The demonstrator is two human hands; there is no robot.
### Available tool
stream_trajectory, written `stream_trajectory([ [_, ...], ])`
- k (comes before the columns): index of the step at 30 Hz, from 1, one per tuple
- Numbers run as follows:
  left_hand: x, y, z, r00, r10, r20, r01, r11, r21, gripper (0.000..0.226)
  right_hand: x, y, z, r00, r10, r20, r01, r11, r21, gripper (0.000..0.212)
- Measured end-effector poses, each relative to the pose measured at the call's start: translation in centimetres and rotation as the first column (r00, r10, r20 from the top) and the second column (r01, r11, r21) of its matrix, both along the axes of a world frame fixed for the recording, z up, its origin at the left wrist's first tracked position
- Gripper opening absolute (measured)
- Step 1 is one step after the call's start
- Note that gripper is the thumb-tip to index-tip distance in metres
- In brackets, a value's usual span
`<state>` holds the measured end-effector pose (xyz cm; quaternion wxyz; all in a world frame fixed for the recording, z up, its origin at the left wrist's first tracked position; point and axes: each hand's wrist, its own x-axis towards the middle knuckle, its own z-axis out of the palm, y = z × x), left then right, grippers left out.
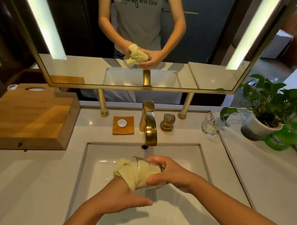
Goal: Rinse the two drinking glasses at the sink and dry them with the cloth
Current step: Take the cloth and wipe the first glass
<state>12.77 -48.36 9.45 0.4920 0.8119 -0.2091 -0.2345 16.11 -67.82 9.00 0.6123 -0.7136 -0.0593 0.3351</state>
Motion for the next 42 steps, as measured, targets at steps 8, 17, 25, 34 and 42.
stream_trajectory([
  [8, -0.6, 0.2, 0.5, 0.93, 0.225, -0.291, -0.292, 0.933, -0.212, 0.044, -0.5, 0.2, 0.7, 0.947, 0.067, -0.316, -0.044, 0.996, 0.079, 0.076],
  [17, 1.1, 0.3, 1.5, 0.439, -0.028, -0.898, -0.6, 0.735, -0.316, 0.048, -0.7, 0.8, 5.2, 0.493, 0.586, 0.643, -0.153, 0.786, -0.599, 0.082],
  [25, -0.1, 1.8, 4.9, 0.746, -0.021, -0.666, -0.268, 0.905, -0.329, 0.065, -1.4, 0.4, 1.9, 0.971, 0.028, 0.238, -0.039, 0.998, 0.04, 0.058],
  [34, 0.6, 0.7, 3.5, 0.948, 0.092, 0.305, -0.141, 0.98, 0.139, 0.039, -2.0, 3.0, -0.4, 0.694, 0.023, -0.72, 0.452, 0.764, 0.46, 0.078],
  [42, 3.3, 2.4, 5.5, 0.974, 0.001, -0.228, -0.024, 0.995, -0.097, 0.031, 0.7, 2.6, 2.7, 0.967, 0.254, -0.001, -0.254, 0.966, -0.048, 0.103],
])
